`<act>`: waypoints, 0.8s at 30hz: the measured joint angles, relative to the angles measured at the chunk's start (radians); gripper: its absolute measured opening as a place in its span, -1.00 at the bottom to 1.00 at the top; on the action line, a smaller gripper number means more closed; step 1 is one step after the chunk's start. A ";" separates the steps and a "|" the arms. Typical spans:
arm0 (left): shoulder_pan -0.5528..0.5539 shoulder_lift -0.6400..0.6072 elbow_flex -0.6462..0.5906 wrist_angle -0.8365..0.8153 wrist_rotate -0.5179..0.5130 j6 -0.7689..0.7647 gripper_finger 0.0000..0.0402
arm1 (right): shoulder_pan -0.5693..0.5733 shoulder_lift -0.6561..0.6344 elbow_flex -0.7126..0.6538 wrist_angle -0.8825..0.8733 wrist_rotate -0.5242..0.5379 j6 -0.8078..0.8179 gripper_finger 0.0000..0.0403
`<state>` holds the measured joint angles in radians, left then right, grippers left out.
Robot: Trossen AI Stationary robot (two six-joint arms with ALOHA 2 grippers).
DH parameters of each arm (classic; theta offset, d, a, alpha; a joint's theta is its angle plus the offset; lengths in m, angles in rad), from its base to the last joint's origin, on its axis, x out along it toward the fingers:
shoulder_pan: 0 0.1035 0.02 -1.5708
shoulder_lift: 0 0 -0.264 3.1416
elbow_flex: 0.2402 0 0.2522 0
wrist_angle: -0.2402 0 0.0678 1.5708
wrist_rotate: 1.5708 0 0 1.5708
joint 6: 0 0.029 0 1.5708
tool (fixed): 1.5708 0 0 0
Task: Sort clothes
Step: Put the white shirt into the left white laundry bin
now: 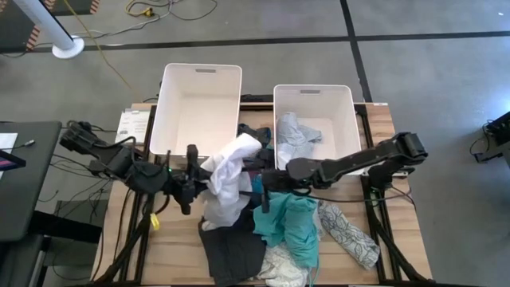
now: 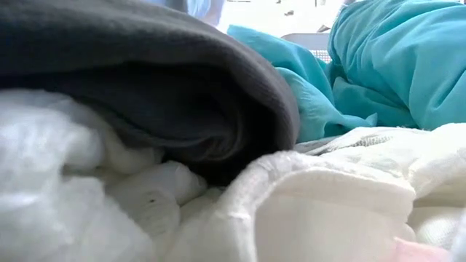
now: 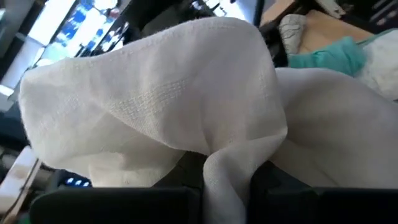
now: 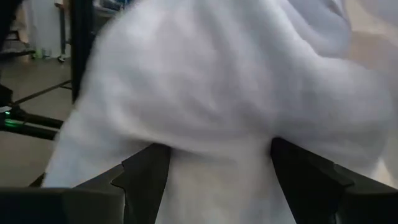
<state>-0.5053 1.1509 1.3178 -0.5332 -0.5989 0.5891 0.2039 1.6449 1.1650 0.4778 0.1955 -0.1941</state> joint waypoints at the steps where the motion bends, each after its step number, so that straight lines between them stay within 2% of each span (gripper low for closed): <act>1: 0.012 0.011 0.000 0.005 0.014 0.006 -0.80 | -0.006 0.011 0.012 -0.004 0.000 0.007 0.50; 10: 0.064 0.108 0.003 0.040 0.070 0.055 -0.80 | -0.030 0.050 0.063 -0.011 -0.003 -0.005 0.50; 13: 0.070 0.108 0.003 0.050 0.079 0.068 -0.80 | -0.028 0.050 0.067 -0.004 -0.003 -0.024 0.42; 16: 0.084 0.102 0.003 0.059 0.084 0.068 -0.80 | -0.029 0.047 0.067 -0.016 -0.002 -0.026 0.12; 18: 0.094 0.097 0.002 0.058 0.088 0.067 -0.80 | -0.032 0.045 0.068 -0.033 -0.002 -0.040 -0.23; 20: 0.103 0.097 0.002 0.061 0.089 0.065 -0.80 | -0.038 0.044 0.068 -0.046 -0.010 -0.048 -0.67; 21: 0.108 0.097 0.002 0.064 0.089 0.063 -0.76 | -0.041 0.044 0.068 -0.048 -0.018 -0.058 -0.82; 24: 0.118 0.097 0.000 0.088 0.074 0.054 -0.59 | -0.044 0.039 0.068 -0.039 -0.023 -0.060 -0.90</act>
<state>-0.3878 1.2483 1.3182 -0.4447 -0.5247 0.6432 0.1603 1.6839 1.2331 0.4386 0.1725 -0.2539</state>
